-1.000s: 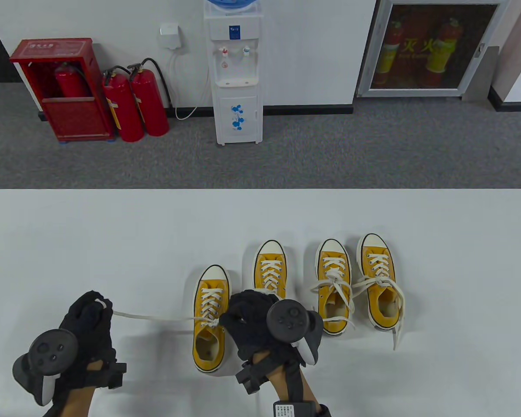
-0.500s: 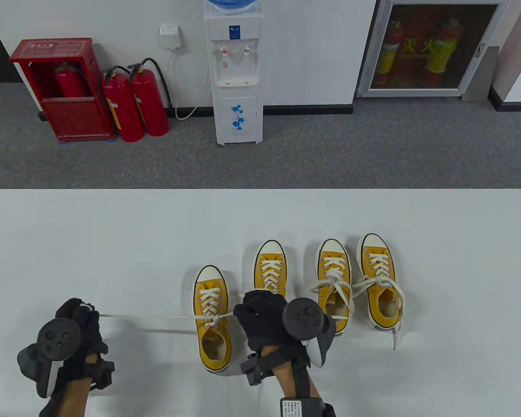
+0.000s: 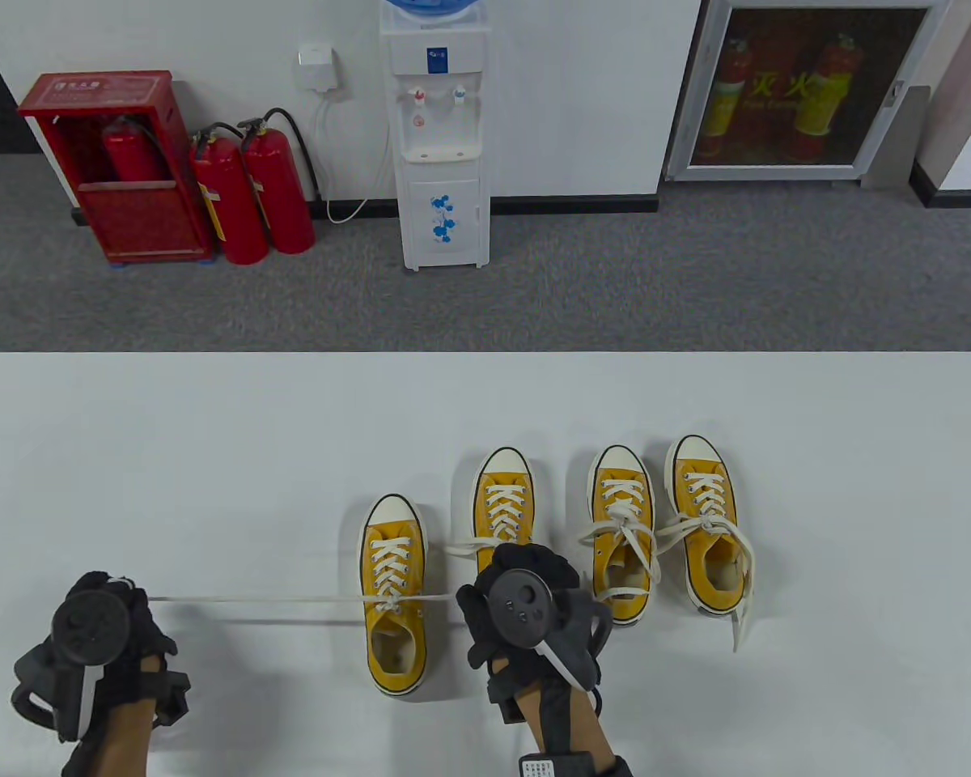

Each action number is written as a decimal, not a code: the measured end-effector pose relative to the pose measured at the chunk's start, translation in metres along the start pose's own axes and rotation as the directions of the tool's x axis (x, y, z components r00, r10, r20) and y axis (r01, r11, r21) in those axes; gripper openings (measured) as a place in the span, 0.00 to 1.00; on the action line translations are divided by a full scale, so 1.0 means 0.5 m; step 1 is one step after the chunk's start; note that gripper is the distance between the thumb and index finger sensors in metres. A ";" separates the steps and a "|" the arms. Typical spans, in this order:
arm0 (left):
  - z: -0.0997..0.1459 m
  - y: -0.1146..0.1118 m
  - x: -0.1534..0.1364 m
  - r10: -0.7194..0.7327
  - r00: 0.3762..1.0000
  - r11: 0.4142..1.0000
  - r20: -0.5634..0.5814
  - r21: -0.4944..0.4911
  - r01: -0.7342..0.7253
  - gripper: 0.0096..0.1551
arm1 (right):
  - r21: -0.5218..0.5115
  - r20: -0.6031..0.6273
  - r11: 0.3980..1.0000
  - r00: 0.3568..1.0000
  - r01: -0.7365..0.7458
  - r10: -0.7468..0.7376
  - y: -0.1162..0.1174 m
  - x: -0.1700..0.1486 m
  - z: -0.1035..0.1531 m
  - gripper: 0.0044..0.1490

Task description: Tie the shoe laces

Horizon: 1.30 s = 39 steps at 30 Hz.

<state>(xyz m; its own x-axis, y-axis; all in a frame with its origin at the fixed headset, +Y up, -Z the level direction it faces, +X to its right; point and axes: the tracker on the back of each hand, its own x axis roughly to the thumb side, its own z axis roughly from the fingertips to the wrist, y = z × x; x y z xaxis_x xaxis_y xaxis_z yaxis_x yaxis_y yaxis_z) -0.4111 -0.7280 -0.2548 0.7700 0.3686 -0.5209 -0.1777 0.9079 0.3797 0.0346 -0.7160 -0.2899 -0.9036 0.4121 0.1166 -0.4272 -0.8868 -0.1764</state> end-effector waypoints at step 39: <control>0.058 0.032 0.091 0.451 0.826 0.890 0.338 -0.240 -0.388 0.26 | 0.392 -0.175 0.281 0.371 0.876 -0.912 0.090 0.056 -0.050 0.31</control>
<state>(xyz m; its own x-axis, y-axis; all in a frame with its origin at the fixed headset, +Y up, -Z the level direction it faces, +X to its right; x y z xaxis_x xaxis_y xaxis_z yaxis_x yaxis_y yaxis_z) -0.3611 -0.7026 -0.2501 0.7627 0.6467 -0.0009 -0.6040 0.7129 0.3563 -0.0109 -0.7392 -0.3192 0.0489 0.9982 0.0333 -0.8999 0.0296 0.4352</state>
